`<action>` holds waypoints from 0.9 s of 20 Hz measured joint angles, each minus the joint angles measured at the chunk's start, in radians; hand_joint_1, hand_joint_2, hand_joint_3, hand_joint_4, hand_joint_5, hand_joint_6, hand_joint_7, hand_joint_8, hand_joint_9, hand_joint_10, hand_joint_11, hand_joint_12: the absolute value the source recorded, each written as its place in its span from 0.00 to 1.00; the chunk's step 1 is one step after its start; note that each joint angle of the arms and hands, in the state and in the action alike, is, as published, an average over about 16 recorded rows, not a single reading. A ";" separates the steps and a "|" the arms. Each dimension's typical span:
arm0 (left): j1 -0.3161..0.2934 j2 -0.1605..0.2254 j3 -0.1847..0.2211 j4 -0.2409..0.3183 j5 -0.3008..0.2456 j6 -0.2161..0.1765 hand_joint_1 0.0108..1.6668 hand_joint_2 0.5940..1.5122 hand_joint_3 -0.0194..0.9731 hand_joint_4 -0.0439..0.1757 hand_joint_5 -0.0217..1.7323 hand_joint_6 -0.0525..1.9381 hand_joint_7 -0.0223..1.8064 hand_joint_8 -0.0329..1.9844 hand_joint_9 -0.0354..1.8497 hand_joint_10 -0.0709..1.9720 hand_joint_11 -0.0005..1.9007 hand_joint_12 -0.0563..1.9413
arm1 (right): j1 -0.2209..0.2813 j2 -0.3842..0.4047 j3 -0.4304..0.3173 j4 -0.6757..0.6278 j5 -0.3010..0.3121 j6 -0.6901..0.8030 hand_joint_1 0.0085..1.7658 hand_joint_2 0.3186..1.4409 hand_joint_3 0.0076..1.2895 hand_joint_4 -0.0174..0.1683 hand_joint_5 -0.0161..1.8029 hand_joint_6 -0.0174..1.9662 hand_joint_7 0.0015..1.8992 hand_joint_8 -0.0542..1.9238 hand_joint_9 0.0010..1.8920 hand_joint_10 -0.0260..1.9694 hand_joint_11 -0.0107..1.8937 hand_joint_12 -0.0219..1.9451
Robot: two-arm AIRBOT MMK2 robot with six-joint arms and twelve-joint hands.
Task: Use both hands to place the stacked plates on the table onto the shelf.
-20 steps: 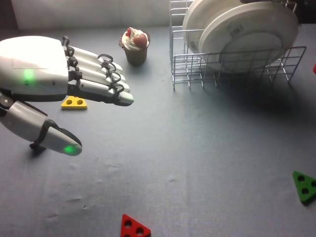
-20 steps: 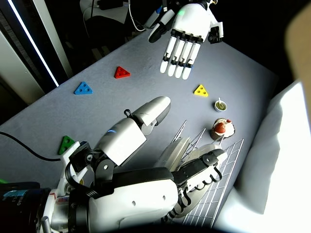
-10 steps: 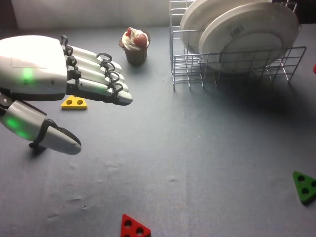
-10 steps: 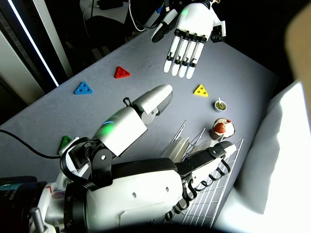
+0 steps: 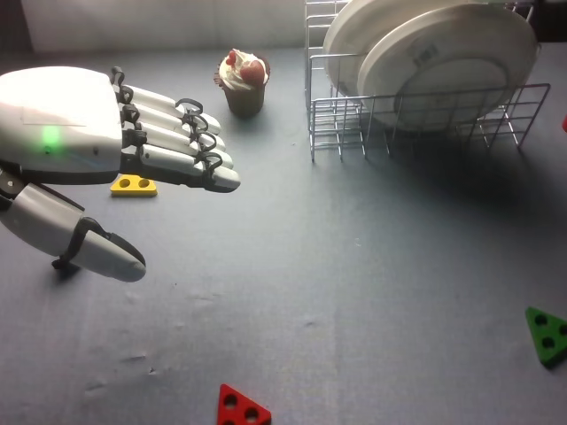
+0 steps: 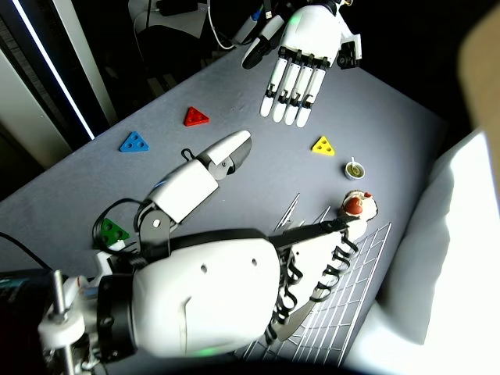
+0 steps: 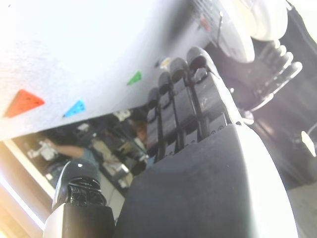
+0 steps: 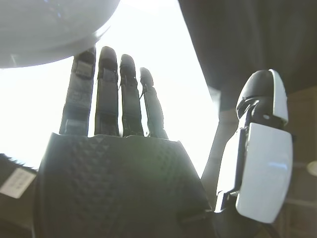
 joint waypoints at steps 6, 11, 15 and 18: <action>0.000 0.000 0.000 0.006 -0.001 -0.002 0.02 0.60 0.02 0.20 0.15 0.03 0.19 0.02 0.18 0.04 0.14 0.04 | 0.003 0.006 -0.024 -0.013 0.022 -0.116 0.35 0.49 0.00 0.07 0.08 0.01 0.11 0.03 0.12 0.02 0.14 0.02; 0.000 0.000 0.000 0.012 -0.003 -0.004 0.01 0.60 0.02 0.20 0.15 0.03 0.19 0.02 0.18 0.04 0.14 0.04 | 0.011 0.018 -0.050 -0.031 0.041 -0.214 0.35 0.47 0.00 0.06 0.06 0.01 0.08 0.03 0.09 0.02 0.11 0.02; 0.000 0.000 0.000 0.016 -0.005 -0.006 0.01 0.61 0.02 0.20 0.15 0.03 0.19 0.02 0.18 0.04 0.14 0.04 | 0.015 0.036 -0.081 -0.049 0.057 -0.284 0.34 0.47 0.00 0.05 0.04 0.01 0.05 0.03 0.06 0.02 0.09 0.02; 0.000 0.000 0.000 0.019 -0.007 -0.007 0.01 0.61 0.02 0.20 0.15 0.03 0.19 0.02 0.18 0.04 0.14 0.04 | 0.007 0.055 -0.107 -0.064 0.069 -0.327 0.33 0.47 0.00 0.05 0.03 0.01 0.04 0.03 0.05 0.02 0.08 0.01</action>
